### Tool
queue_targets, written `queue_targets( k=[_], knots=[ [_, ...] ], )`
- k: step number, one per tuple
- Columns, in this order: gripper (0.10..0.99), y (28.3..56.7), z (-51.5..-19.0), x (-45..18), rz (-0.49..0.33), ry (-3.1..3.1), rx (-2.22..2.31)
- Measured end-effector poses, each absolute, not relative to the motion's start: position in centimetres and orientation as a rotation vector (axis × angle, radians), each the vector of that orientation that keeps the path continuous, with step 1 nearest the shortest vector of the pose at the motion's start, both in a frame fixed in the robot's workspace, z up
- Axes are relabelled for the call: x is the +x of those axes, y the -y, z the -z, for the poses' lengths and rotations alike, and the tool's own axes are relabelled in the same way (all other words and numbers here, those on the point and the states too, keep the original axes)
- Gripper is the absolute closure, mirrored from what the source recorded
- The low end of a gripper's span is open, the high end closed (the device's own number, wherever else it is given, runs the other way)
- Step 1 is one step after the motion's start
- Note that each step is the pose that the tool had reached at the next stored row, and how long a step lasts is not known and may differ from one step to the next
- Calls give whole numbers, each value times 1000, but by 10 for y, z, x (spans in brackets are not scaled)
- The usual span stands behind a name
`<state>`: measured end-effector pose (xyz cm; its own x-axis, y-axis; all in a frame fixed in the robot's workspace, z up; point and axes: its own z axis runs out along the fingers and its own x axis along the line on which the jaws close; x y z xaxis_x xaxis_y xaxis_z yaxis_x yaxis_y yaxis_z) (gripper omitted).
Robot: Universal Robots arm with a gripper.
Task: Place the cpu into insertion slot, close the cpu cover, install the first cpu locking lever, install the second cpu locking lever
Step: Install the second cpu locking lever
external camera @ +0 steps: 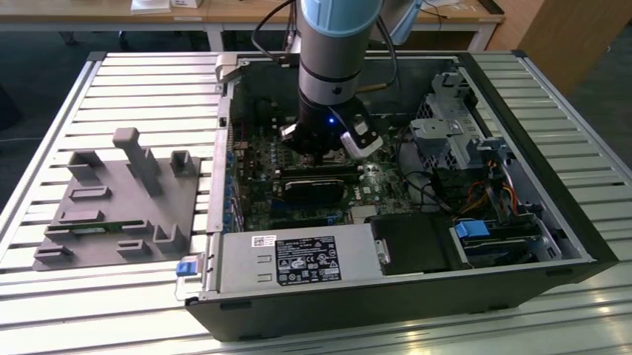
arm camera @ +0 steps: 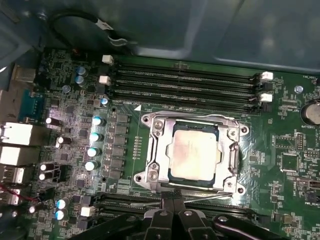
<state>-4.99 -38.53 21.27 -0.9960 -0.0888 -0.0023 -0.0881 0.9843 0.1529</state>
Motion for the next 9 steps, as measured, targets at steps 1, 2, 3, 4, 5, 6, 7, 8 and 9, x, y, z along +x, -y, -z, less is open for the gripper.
queue_targets(
  k=[1,2,3,4,5,6,7,8,9],
  knots=[
    [969,387,-213,-51,249,3124,139],
    [969,389,-213,-51,260,3124,140],
    [969,390,-213,-52,270,3123,140],
    [969,392,-213,-53,278,3123,139],
    [969,393,-212,-53,287,3122,140],
    [969,394,-212,-54,297,3121,140],
    [969,394,-212,-55,308,3121,140],
    [969,394,-212,-56,317,3120,141],
    [969,394,-211,-57,326,3119,141]
  ],
)
